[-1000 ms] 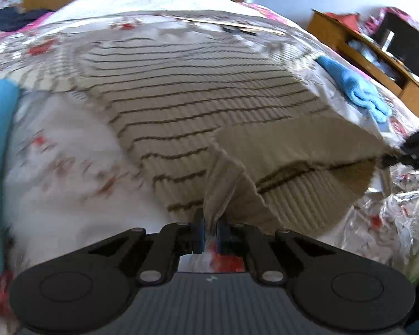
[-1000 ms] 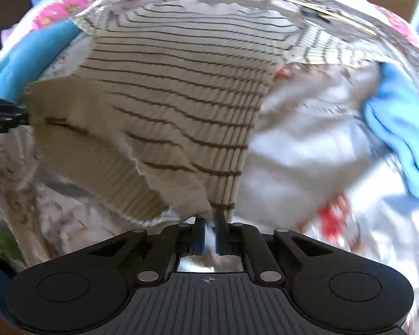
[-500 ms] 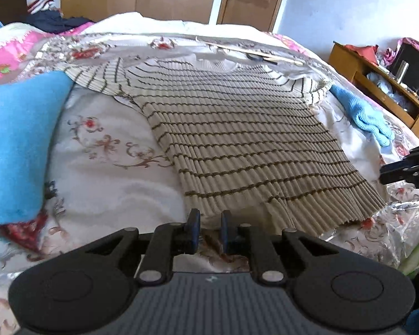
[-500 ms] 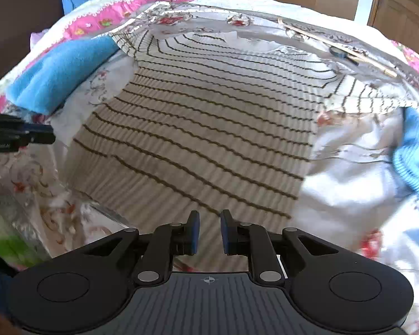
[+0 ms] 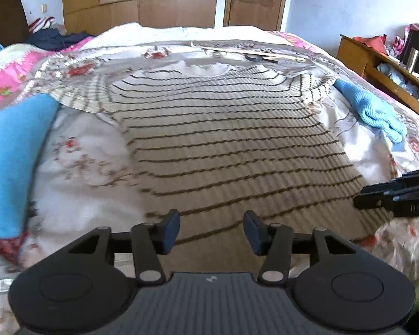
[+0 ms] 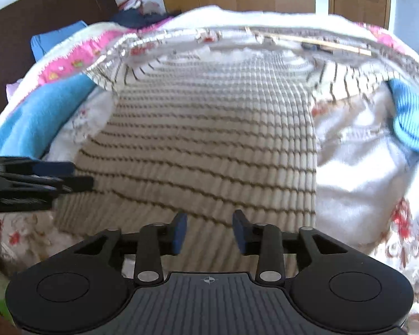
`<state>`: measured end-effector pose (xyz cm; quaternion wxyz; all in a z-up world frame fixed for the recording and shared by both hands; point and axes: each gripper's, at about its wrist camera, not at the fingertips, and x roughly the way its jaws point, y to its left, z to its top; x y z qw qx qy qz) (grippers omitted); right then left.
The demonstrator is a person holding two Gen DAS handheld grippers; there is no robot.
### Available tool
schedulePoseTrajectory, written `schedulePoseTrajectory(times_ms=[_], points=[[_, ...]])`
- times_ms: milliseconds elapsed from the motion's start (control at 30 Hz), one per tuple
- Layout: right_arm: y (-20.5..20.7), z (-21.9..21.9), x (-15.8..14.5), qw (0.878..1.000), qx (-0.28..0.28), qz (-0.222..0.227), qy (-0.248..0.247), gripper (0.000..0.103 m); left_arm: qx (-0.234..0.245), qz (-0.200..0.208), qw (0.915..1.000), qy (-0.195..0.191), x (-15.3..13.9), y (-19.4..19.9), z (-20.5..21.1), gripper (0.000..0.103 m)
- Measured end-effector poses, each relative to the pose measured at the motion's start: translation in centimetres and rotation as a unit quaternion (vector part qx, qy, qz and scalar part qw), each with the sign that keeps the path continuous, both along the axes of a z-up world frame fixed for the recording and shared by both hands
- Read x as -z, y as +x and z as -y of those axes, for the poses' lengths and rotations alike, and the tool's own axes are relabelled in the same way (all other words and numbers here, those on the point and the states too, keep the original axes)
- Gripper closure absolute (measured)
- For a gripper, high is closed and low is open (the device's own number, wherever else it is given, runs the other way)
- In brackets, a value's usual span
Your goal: Fold small clothes
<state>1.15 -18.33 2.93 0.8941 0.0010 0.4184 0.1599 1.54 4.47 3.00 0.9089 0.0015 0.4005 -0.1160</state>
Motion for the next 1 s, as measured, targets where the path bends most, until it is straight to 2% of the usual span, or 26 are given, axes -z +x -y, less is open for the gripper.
schedulePoseTrajectory(times_ms=[100,233,333,433,600,667,1000], points=[[0.1,-0.9,0.1,1.0,0.004,0.004,0.024,0.048,-0.015,-0.004,0.9999,0.001,0.6,1.0,1.7,0.033],[0.0,-2.3,1.2,0.999,0.009,-0.004,0.032,0.045,-0.036,-0.005,0.9984,0.043,1.4,1.4,3.9,0.021],[-0.3,-2.9,2.3,1.0,0.014,-0.009,0.02,0.044,-0.04,0.0,0.997,0.066,1.9,1.1,4.8,0.009],[-0.8,-2.8,2.9,0.999,0.025,-0.01,0.022,0.043,-0.049,0.001,0.9937,0.1,2.7,0.7,5.4,0.004],[-1.1,-2.4,2.9,0.999,0.05,0.009,0.015,0.04,-0.055,-0.002,0.9943,0.091,2.9,0.6,5.2,0.003],[-1.0,-2.1,3.1,0.998,0.059,0.008,0.02,0.038,-0.055,-0.003,0.9948,0.085,3.0,0.5,5.2,0.0],[-1.2,-1.7,4.0,0.997,0.072,0.005,0.023,0.038,-0.056,-0.009,0.9954,0.077,3.2,0.4,5.2,0.0]])
